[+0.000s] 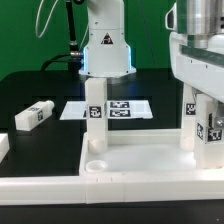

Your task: Assemble desk

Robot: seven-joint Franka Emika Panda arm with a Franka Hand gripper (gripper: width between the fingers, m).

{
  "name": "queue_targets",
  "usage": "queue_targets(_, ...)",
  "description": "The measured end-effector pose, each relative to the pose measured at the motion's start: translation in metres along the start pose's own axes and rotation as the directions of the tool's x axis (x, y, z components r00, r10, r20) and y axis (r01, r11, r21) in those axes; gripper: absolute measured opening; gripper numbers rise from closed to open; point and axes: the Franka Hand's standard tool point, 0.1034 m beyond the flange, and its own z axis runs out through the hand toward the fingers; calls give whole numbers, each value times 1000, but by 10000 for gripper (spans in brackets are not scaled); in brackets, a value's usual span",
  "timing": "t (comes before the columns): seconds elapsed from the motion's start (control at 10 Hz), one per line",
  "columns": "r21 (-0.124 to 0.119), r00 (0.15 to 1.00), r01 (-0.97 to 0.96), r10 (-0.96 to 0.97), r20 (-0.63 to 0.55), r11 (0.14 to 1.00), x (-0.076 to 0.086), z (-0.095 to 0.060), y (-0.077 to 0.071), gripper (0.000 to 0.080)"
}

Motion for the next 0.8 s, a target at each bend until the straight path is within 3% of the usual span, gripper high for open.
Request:
queue_targets(0.2,6,990,-142,142,20,990,-2,1,1,290)
queue_targets(0.4,7,997,-75,75,19,997,-2,1,1,290)
queue_targets(0.5,5,998,61,-61,6,998,-4,-1,0,471)
queue_targets(0.6,5,973,230,-230,6,973,-6,-4,-4,587)
queue_targets(0.7,10,904,428,-428,4,904,-10,-6,-6,587)
queue_targets(0.8,12,842,539,-539,11,842,-13,-4,-4,638)
